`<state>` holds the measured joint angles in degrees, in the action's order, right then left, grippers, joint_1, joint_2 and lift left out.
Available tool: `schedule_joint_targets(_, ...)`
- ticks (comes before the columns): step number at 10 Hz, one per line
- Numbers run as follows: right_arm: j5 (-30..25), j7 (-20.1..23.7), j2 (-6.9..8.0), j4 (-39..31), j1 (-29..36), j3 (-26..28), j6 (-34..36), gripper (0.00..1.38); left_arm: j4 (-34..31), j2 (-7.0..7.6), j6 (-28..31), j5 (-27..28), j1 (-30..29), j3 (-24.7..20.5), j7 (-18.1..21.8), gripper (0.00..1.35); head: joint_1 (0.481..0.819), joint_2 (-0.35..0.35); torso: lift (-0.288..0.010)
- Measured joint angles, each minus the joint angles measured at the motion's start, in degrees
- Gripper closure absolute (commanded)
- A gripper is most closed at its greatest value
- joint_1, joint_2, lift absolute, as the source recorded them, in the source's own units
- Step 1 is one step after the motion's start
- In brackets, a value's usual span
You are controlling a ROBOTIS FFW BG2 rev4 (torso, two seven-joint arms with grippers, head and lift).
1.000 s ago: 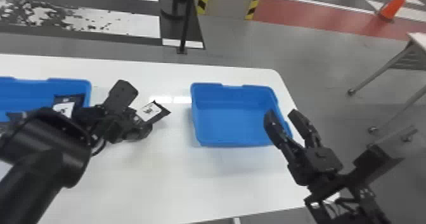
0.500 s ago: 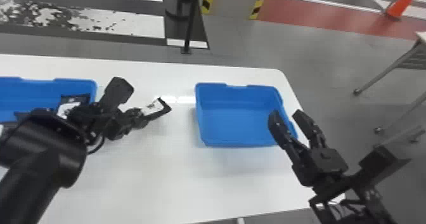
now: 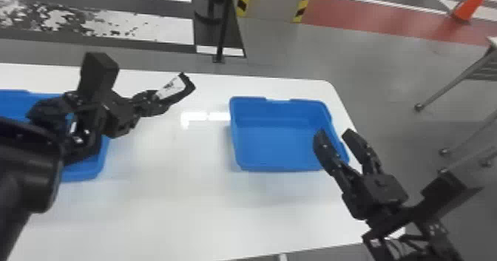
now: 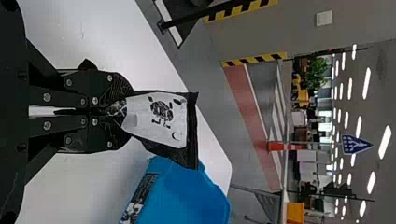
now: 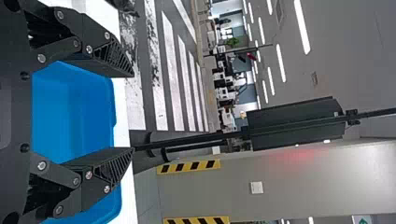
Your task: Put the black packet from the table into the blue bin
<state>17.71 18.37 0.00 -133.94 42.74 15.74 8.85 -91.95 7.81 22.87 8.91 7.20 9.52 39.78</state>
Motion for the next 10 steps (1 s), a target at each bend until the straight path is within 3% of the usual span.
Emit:
schedule_joint_targets(3,0.20,0.00,0.00,-0.12,-0.13,-0.05,0.00,0.50,-10.44,1.24,3.78,2.50,-8.62,-10.93,0.97,1.21,0.695,-0.116,-0.110)
schedule_joint_targets(4,0.27,0.00,0.00,-0.13,-0.21,-0.03,0.00,0.50,-11.26,0.99,3.54,4.87,-11.06,-14.76,1.01,1.08,0.695,-0.088,-0.110)
schedule_joint_targets(6,0.34,0.00,0.00,-0.14,-0.28,-0.09,0.00,0.50,-11.47,-0.51,2.14,11.43,-13.74,-22.11,0.78,0.18,0.695,0.025,-0.110)
schedule_joint_targets(7,0.34,0.00,0.00,-0.14,-0.28,-0.09,0.00,0.50,-11.48,-0.92,2.13,12.88,-14.09,-24.66,0.59,0.06,0.695,0.064,-0.110)
schedule_joint_targets(8,0.37,0.00,0.00,-0.14,-0.27,-0.09,0.00,0.50,-11.50,-1.01,2.14,12.91,-14.28,-26.22,0.55,0.15,0.695,0.077,-0.110)
schedule_joint_targets(10,0.48,0.00,0.00,-0.24,-0.05,-0.01,0.00,0.50,-11.64,-1.04,1.67,9.01,-15.35,-27.38,0.56,0.18,0.695,0.083,-0.110)
